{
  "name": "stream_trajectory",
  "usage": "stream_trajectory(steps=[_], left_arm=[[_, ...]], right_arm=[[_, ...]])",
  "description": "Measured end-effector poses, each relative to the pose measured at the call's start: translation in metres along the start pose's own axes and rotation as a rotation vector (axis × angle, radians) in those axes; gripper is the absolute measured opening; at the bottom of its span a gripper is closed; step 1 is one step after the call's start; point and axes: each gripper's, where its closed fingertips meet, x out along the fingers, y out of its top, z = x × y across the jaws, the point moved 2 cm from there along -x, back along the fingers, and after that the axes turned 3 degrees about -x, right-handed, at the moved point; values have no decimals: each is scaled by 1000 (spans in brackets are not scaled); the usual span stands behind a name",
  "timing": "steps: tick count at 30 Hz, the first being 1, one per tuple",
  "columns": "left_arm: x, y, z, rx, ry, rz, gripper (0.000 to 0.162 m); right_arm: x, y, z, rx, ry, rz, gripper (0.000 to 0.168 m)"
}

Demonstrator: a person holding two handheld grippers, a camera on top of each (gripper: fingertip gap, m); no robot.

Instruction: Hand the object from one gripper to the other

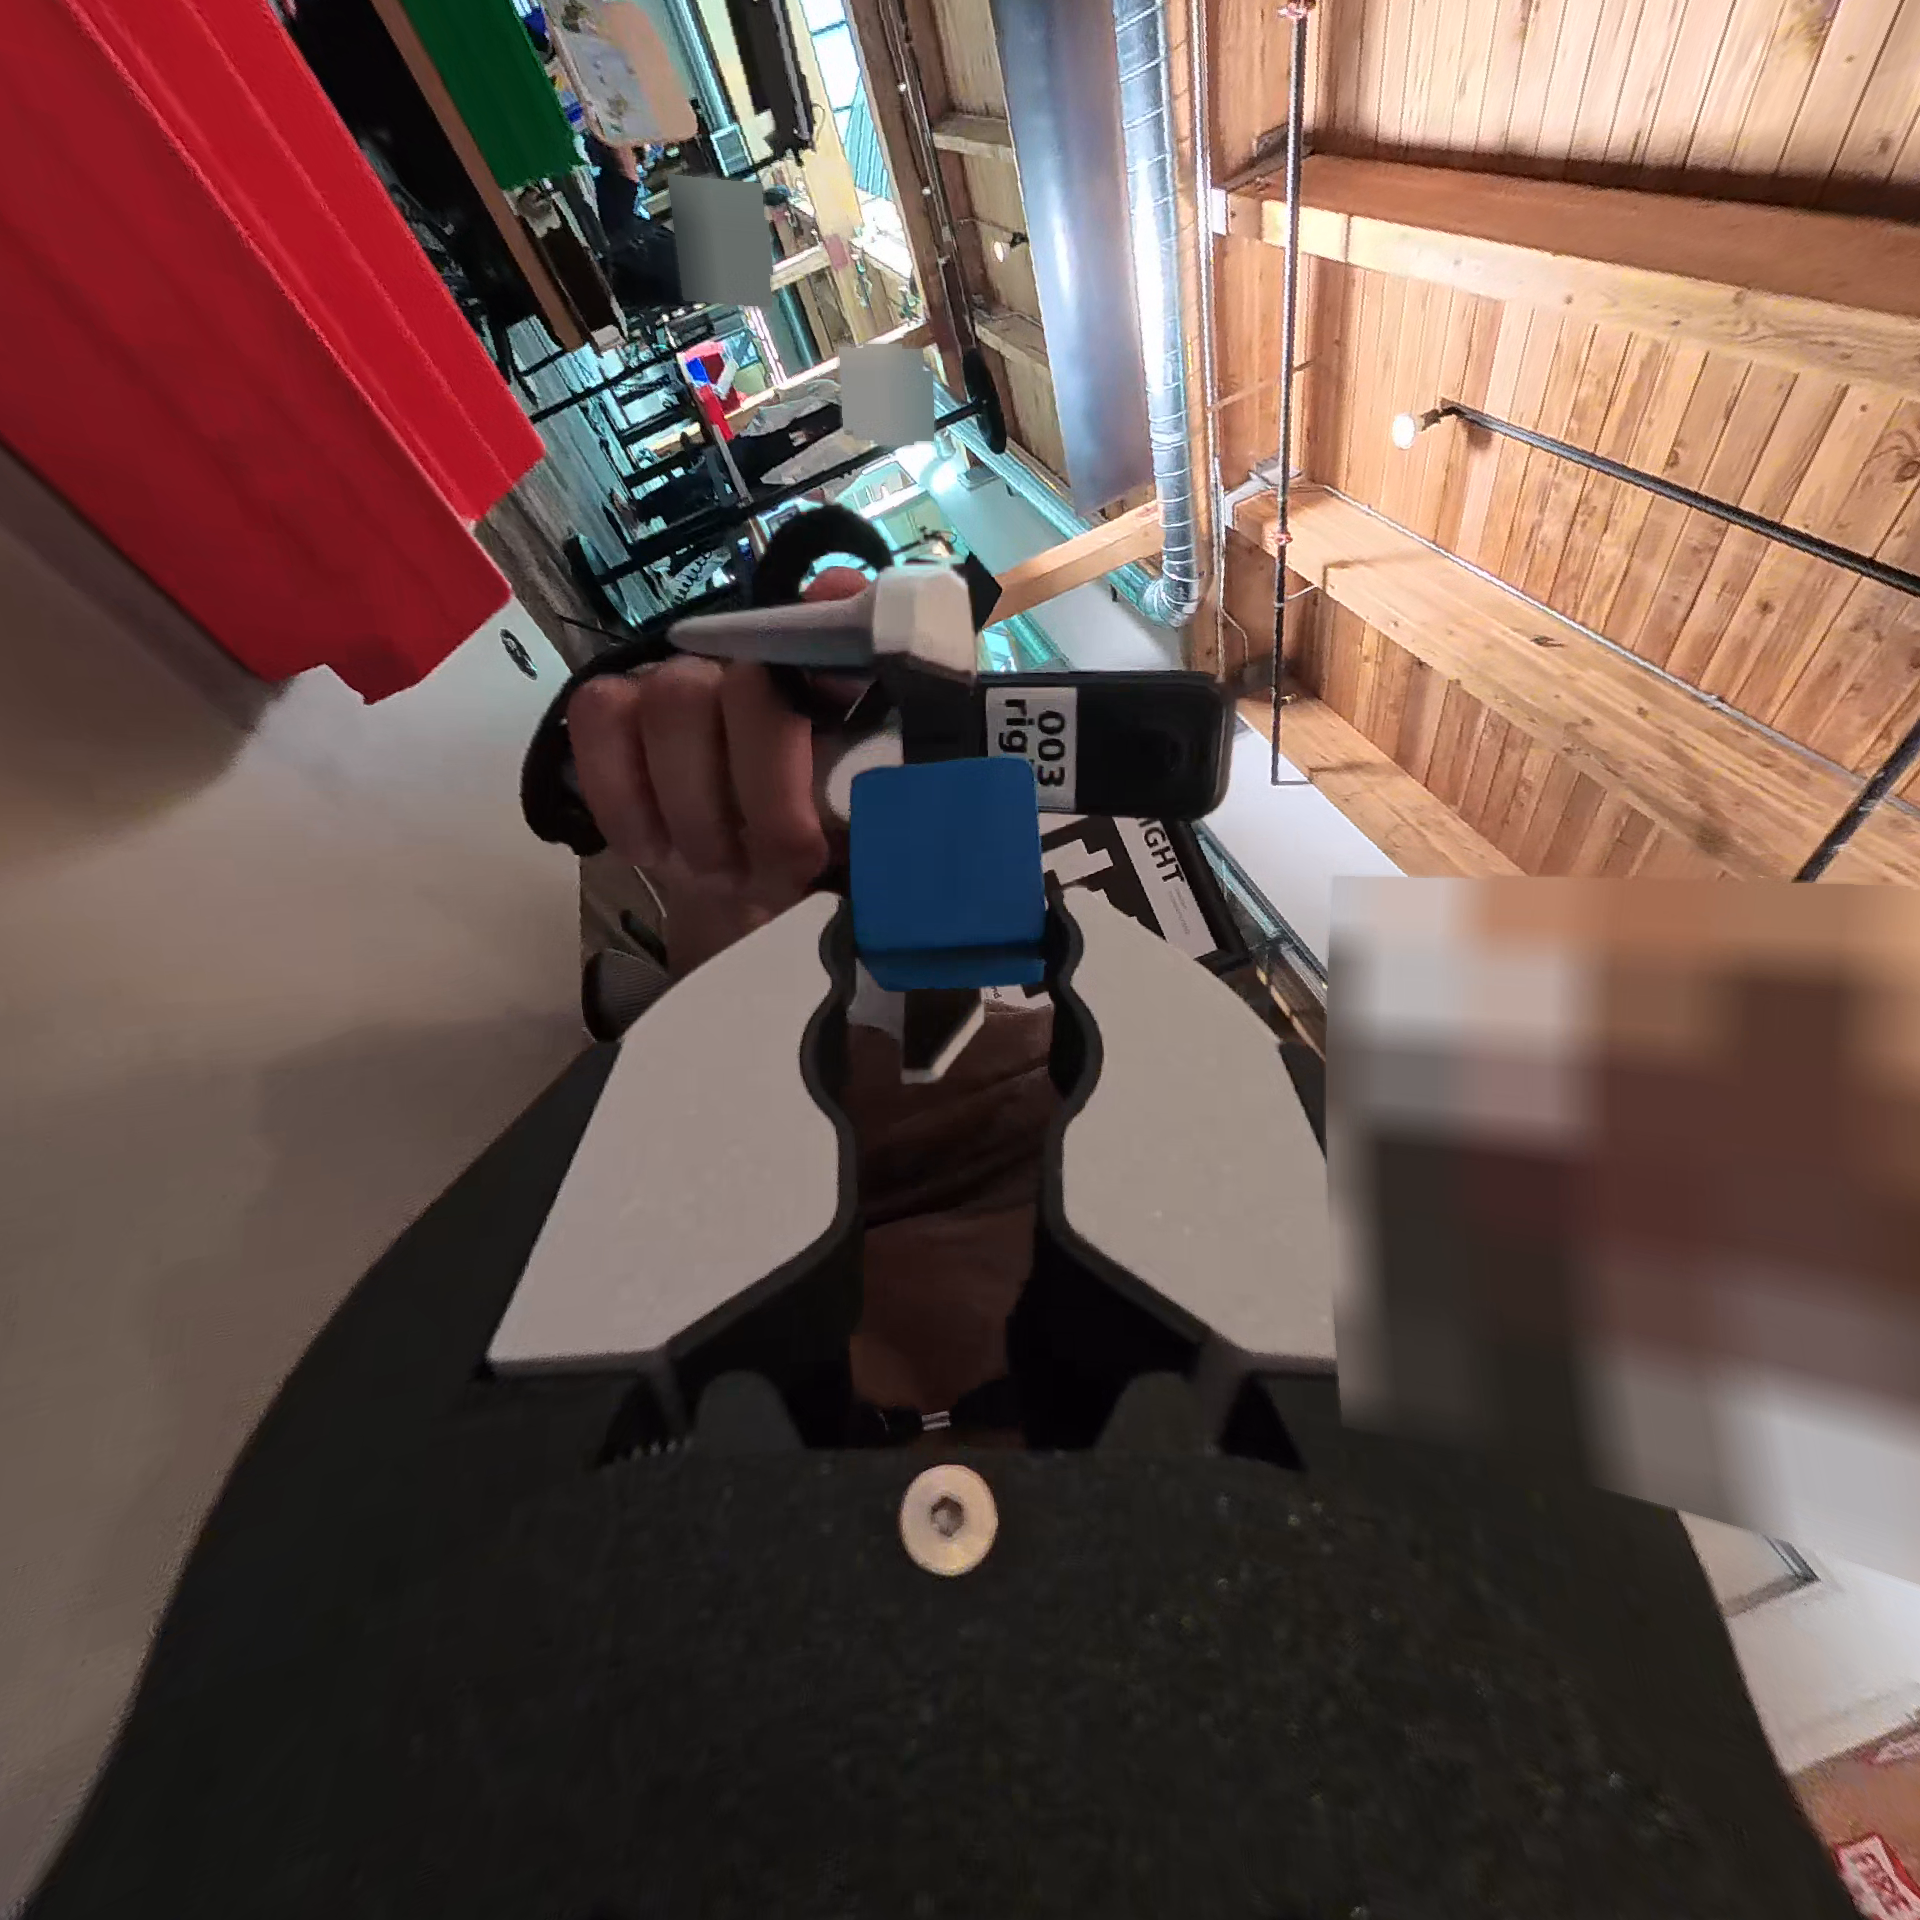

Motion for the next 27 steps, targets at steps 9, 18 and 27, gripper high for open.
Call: stream_trajectory(steps=[9,18,27], left_arm=[[1,-7,-17,-42,-29,-4,35],[-1,-11,-21,-39,26,15,35],[-7,-16,-6,30,68,37,42]], right_arm=[[-7,-15,-10,22,42,-25,44],[-6,-19,-15,40,49,-56,44],[-56,1,36,117,-90,-8,44]])
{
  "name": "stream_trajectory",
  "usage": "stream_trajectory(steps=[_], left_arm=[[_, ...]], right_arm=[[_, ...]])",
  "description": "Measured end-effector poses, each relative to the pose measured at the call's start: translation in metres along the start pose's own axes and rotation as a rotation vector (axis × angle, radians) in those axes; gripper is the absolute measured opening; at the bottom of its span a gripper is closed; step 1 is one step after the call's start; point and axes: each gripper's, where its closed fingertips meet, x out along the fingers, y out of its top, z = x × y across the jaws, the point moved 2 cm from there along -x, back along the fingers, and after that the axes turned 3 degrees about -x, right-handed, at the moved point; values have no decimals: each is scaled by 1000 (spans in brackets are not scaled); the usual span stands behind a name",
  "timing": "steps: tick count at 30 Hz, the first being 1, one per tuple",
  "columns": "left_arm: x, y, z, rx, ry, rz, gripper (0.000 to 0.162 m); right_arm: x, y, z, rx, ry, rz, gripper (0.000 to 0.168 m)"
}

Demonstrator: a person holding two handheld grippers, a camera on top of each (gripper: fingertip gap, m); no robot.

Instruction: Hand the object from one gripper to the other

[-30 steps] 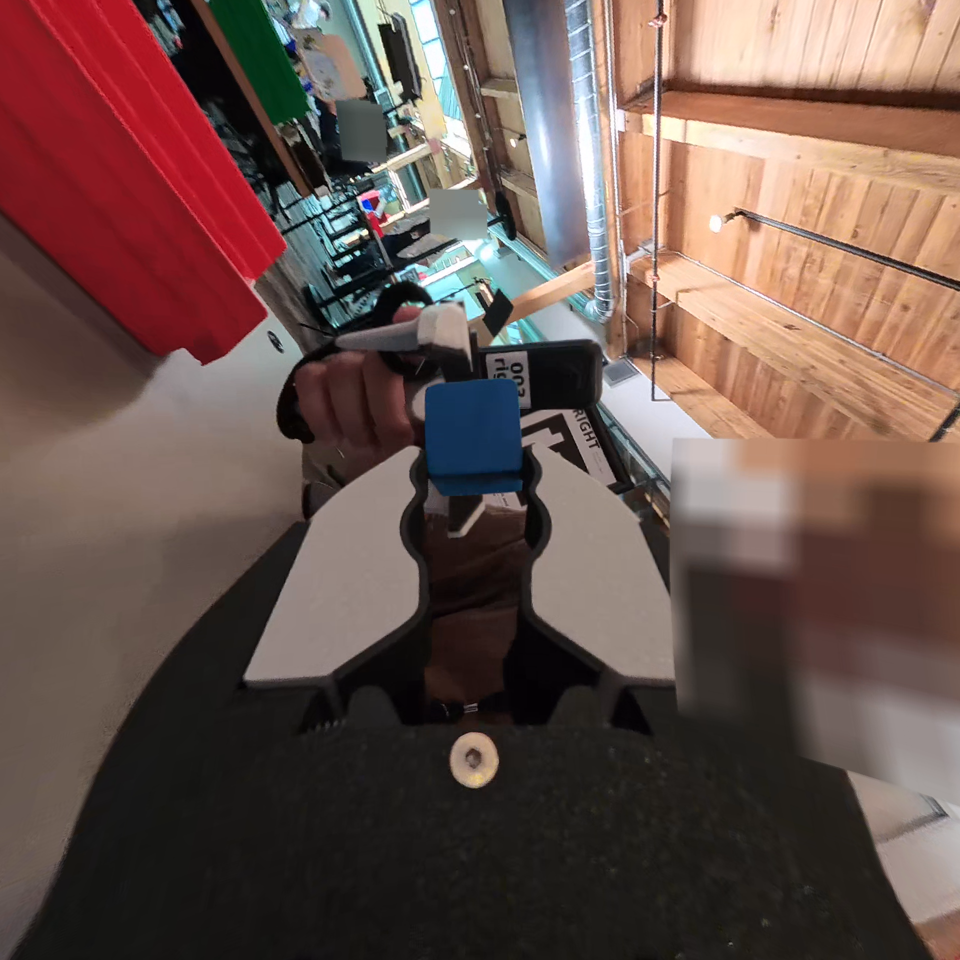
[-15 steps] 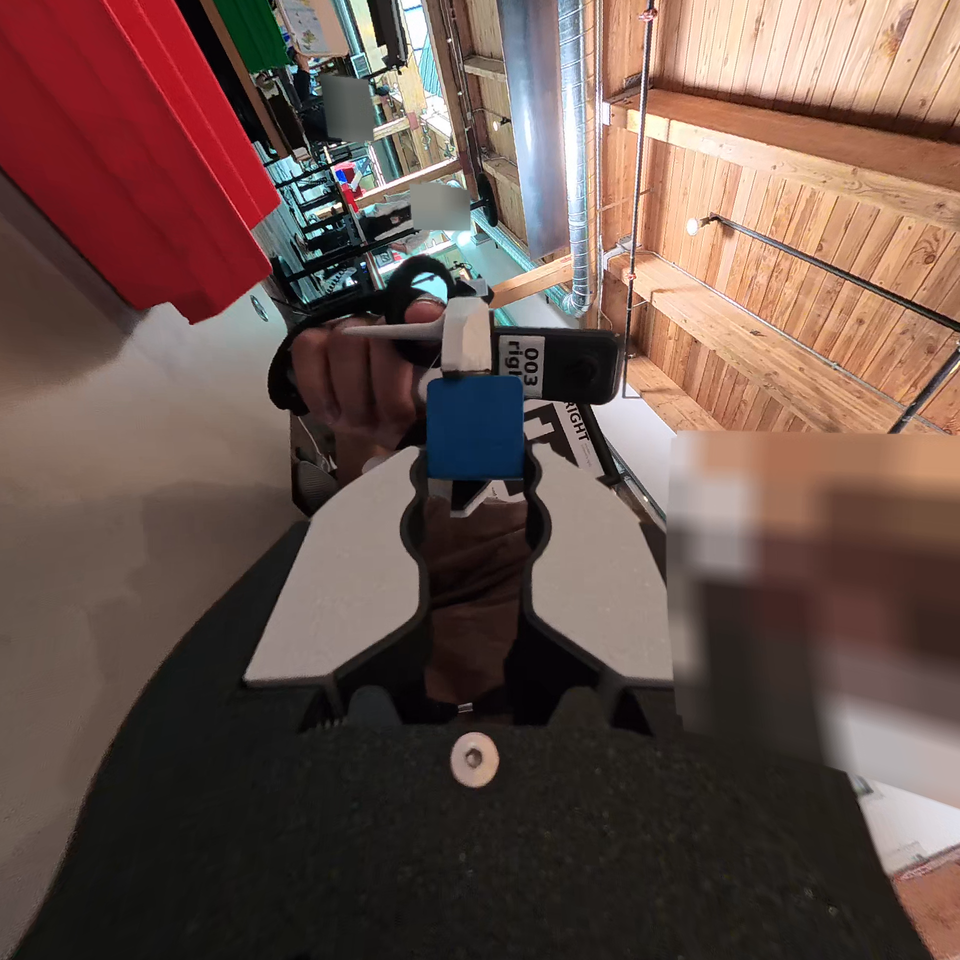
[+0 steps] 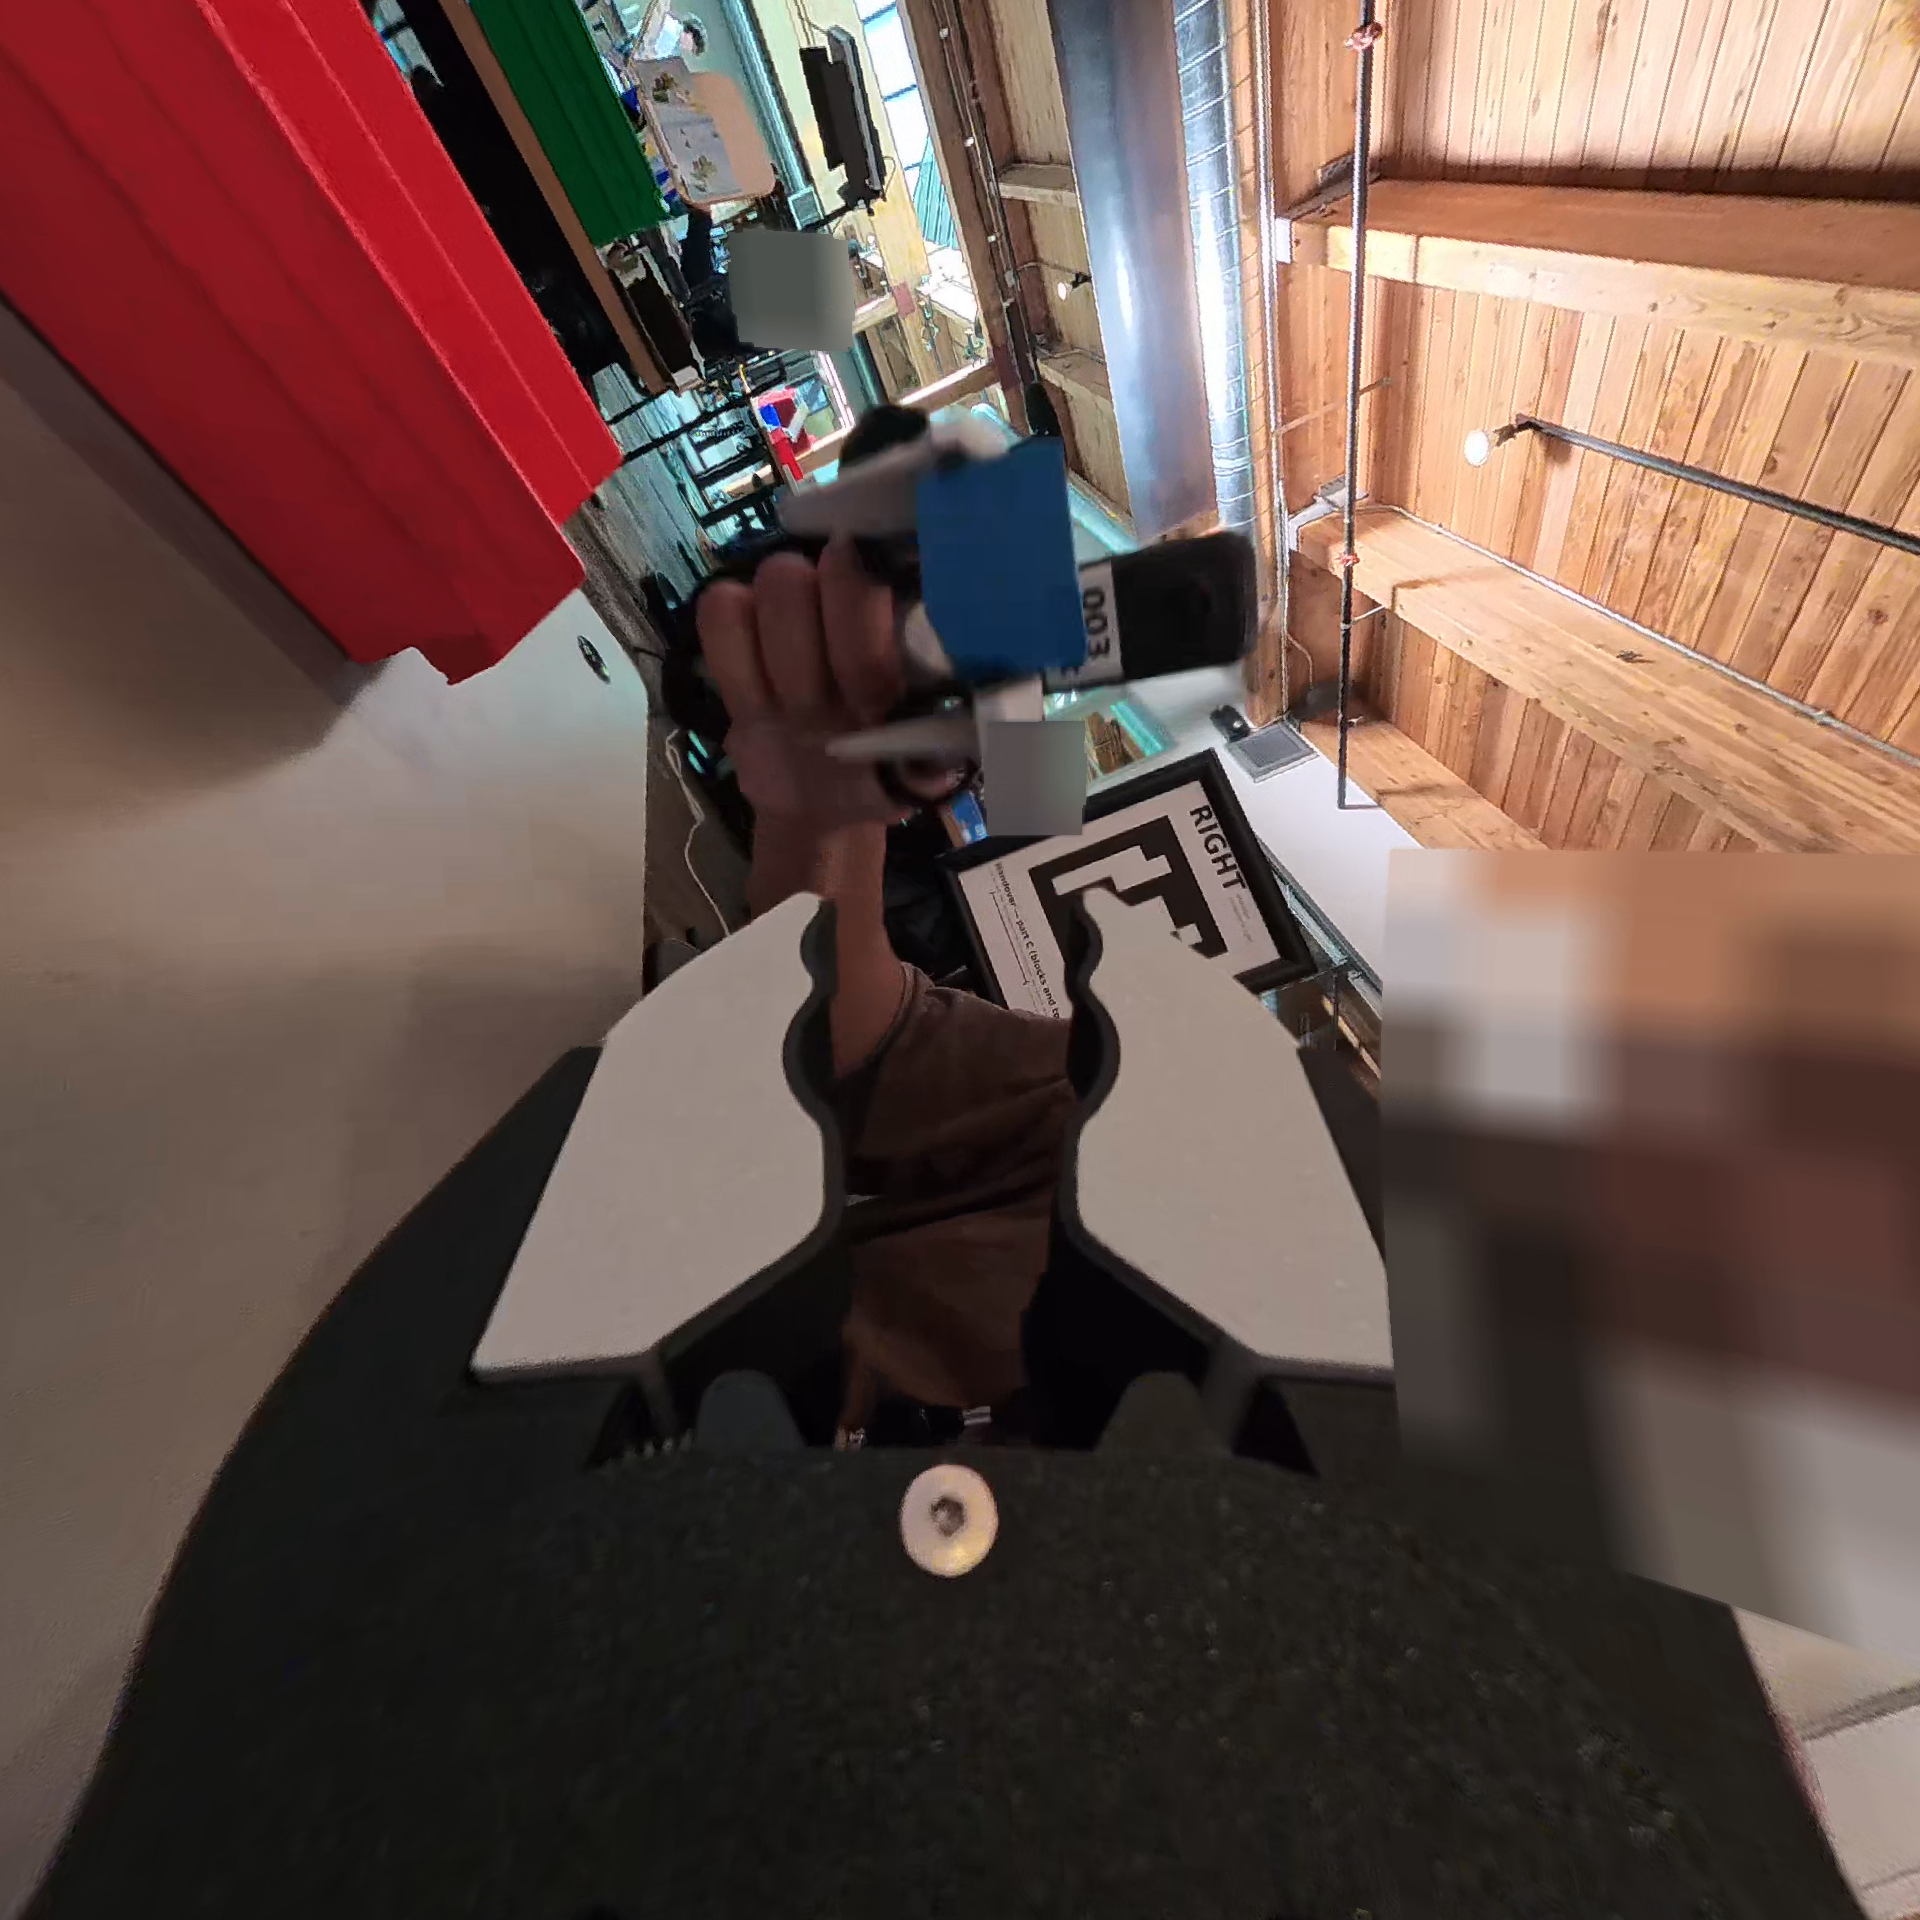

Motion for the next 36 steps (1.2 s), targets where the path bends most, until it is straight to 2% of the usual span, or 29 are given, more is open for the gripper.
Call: stream_trajectory(steps=[4,7,10,13,15,18,24,30,33,36], left_arm=[[-6,-39,10,39,36,17,43],[-11,-89,5,70,120,23,43],[-21,-133,-5,80,163,69,43],[-31,-156,-18,78,190,109,42],[-36,-158,-20,98,212,110,42],[-40,-150,-16,145,230,130,42],[-41,-155,-20,155,252,101,42],[-38,-157,-23,152,257,74,42],[-36,-156,-21,149,243,76,42],[-39,-155,-20,171,258,83,43]], right_arm=[[-66,-5,82,-14,-229,-133,44],[-117,-53,133,10,-305,-409,44],[-149,-131,156,72,-208,-780,44],[-154,-193,163,147,-39,-1026,44],[-154,-224,166,171,53,-1169,45],[-151,-249,173,172,150,-1308,45],[-147,-275,178,104,326,-1432,45],[-151,-285,173,112,454,-1473,39],[-147,-279,177,74,414,-1440,45],[-143,-243,186,46,294,-1311,54]])
